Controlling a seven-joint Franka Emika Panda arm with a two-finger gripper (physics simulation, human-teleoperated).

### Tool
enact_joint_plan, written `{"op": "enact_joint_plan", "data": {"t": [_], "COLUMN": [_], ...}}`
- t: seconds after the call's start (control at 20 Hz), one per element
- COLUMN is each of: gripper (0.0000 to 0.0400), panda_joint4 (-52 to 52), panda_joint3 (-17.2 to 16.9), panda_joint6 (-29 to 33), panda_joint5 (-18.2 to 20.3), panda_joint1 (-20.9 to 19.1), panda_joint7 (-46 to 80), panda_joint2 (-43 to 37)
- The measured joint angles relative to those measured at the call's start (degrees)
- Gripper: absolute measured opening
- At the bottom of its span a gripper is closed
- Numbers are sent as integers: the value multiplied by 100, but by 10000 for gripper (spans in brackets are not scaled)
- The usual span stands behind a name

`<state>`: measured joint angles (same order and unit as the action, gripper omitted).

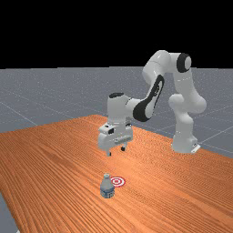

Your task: Pick up the bottle and put it on the marker

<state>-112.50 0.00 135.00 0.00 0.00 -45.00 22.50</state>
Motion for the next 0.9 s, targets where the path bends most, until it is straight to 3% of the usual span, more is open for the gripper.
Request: {"op": "enact_joint_plan", "data": {"t": [0.05,0.1,0.2,0.35,0.6,0.65,0.7,0.75,0.8,0.85,0.9], "gripper": [243,148,55,12,1,1,0,0,0,0,0], "panda_joint4": [282,392,517,820,449,1032,1116,592,599,908,464], "panda_joint3": [29,141,262,335,274,426,433,348,524,333,356], "panda_joint6": [-112,-152,-200,-357,-292,-1211,-1397,-842,-974,-1522,-832], "panda_joint5": [-100,-141,-178,-296,-495,-128,-106,-193,269,-101,-416], "panda_joint1": [268,579,898,1274,1404,1258,1254,1327,1122,1334,1316], "panda_joint7": [751,1079,1355,1798,2022,1717,1703,2101,1435,2425,2030], "panda_joint2": [171,242,318,492,247,484,432,-21,-233,-359,-820]}}
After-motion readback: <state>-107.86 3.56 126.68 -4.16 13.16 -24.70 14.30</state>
